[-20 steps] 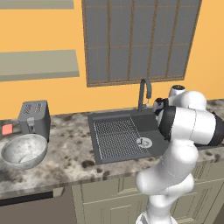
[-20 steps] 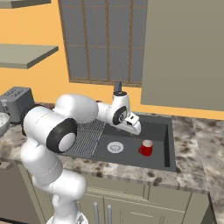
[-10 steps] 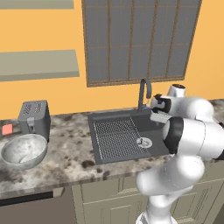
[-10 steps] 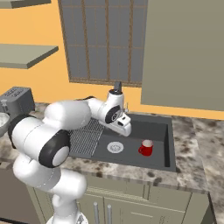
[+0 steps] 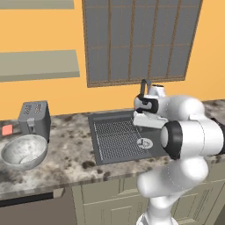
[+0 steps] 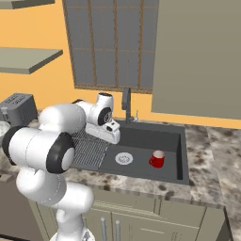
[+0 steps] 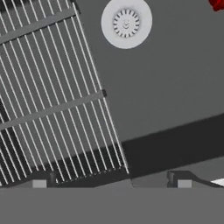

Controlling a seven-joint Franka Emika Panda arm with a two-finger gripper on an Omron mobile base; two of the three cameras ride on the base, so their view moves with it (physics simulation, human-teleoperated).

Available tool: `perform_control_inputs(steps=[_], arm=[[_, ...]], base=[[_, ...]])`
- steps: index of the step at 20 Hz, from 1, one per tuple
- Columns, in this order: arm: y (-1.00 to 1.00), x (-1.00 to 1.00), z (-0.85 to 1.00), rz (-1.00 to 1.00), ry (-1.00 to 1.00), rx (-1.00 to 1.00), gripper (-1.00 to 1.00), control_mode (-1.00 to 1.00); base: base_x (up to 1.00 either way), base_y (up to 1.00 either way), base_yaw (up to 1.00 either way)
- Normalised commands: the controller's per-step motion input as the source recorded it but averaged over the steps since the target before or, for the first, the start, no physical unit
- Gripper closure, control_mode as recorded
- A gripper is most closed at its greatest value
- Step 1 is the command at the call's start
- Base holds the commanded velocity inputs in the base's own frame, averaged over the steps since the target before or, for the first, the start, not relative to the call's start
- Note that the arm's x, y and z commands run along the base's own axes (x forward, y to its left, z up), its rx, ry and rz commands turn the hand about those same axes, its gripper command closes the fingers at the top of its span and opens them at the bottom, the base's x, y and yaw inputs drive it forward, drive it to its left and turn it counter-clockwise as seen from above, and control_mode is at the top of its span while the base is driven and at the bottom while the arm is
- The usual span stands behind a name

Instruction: Pick the mug and place it in the sink. Pick the bowl and place it in the open cabinet and then close the cabinet.

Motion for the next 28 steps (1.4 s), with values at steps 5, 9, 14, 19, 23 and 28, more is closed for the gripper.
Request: perform_control_inputs(steps=[5,9,14,19,23,28], arm=[[0.77,0.0,0.01,0.14,0.13,0.05,-1.0,-1.0],[0.95,0.0,0.0,0.07,0.03,0.02,-1.0,-1.0],[1.0,0.0,0.0,0.02,-0.02,0.0,-1.0,-1.0],[0.91,-0.04,0.0,0.0,-0.06,0.06,-1.0,-1.0],[0.76,-0.05,0.0,-0.03,-0.08,0.17,-1.0,-1.0],[0.72,0.0,0.0,-0.06,-0.06,0.18,-1.0,-1.0]], base=[[0.0,0.0,0.0],[0.0,0.0,0.0],[0.0,0.0,0.0],[0.0,0.0,0.0],[0.0,0.0,0.0],[0.0,0.0,0.0]])
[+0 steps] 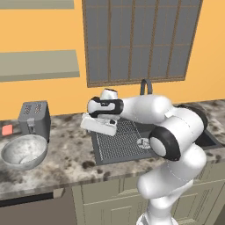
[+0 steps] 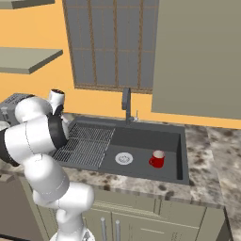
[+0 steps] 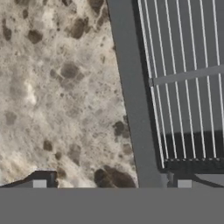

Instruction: Pick the mug and place it in the sink. Pick the bowl and place it in the open cabinet and then close the cabinet.

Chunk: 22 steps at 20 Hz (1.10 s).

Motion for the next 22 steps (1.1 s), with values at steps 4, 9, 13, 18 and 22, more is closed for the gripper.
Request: perform_control_inputs(steps=[4,9,13,18,22], arm=[[0.82,0.0,0.0,0.0,-0.08,0.09,-1.0,-1.0],[0.79,0.0,0.0,0.0,-0.13,0.0,-1.0,-1.0],[0.69,0.0,0.04,0.0,-0.18,0.0,-1.0,-1.0],[0.72,0.0,0.03,0.0,-0.17,0.0,-1.0,-1.0],[0.72,0.0,0.02,0.0,-0.13,0.0,-1.0,-1.0]], base=[[0.0,0.0,0.0],[0.0,0.0,0.0],[0.0,0.0,0.0],[0.0,0.0,0.0],[0.0,0.0,0.0]])
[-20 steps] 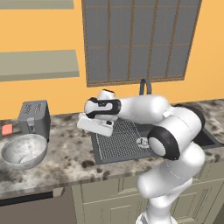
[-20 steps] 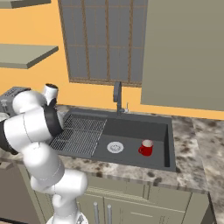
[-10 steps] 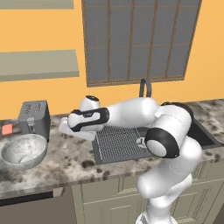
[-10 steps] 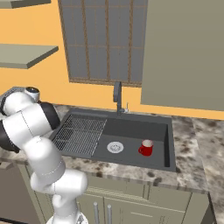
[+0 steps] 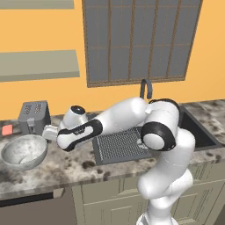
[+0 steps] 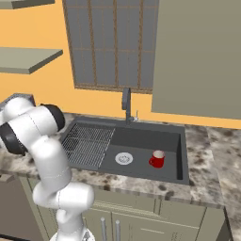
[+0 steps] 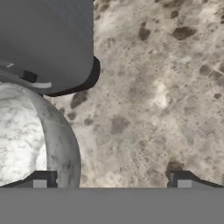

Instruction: Pick the mug and place it in the sink. Pick the bowl and place it in the open cabinet and then close the cabinet.

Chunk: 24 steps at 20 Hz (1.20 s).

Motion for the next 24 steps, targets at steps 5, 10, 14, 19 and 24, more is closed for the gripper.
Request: perform_control_inputs(steps=[5,10,14,19,24], arm=[[0.63,0.0,0.0,0.0,-0.08,0.0,-1.0,-1.0],[0.49,0.03,0.0,0.0,-0.01,0.0,-1.0,-1.0],[0.36,0.05,0.0,0.0,0.0,0.0,-1.0,-1.0],[0.36,0.0,0.0,0.0,0.0,0.0,-1.0,-1.0],[0.27,0.0,0.0,0.0,0.0,0.0,1.0,-1.0]], base=[[0.0,0.0,0.0],[0.0,0.0,0.0],[0.0,0.0,0.0],[0.0,0.0,0.0],[0.0,0.0,0.0]])
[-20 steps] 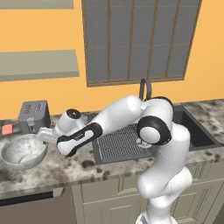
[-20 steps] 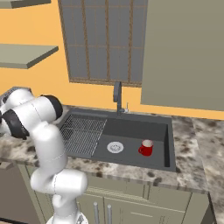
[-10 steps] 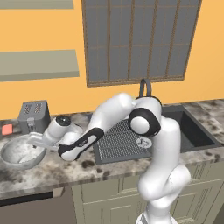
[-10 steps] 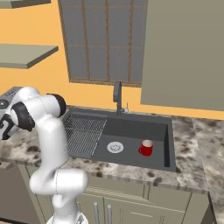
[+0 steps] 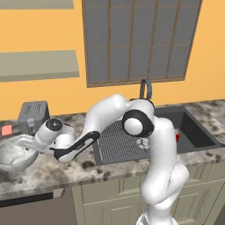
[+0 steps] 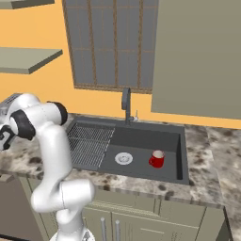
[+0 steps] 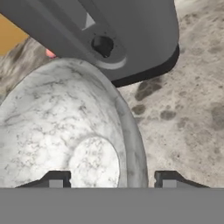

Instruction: Pick the mug and place it in the sink. Pick the bowl and place it in the open cabinet and then close the cabinet.

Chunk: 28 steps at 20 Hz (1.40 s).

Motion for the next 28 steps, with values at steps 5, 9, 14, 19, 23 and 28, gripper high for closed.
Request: perform_control_inputs(steps=[5,9,14,19,23,28], arm=[[-0.21,-0.32,0.0,-0.01,0.0,0.01,1.0,-1.0],[-0.69,-0.53,0.02,-0.07,0.01,0.02,1.0,-1.0],[-0.9,-0.52,0.32,-0.08,0.07,0.04,1.0,-1.0],[-0.86,-0.26,0.63,-0.18,0.13,0.06,1.0,-1.0],[-0.87,-0.15,0.63,-0.23,0.22,0.08,1.0,-1.0],[-0.8,-0.02,0.73,-0.24,0.29,0.05,1.0,-1.0]], base=[[0.0,0.0,0.0],[0.0,0.0,0.0],[0.0,0.0,0.0],[0.0,0.0,0.0],[0.0,0.0,0.0],[0.0,0.0,0.0]])
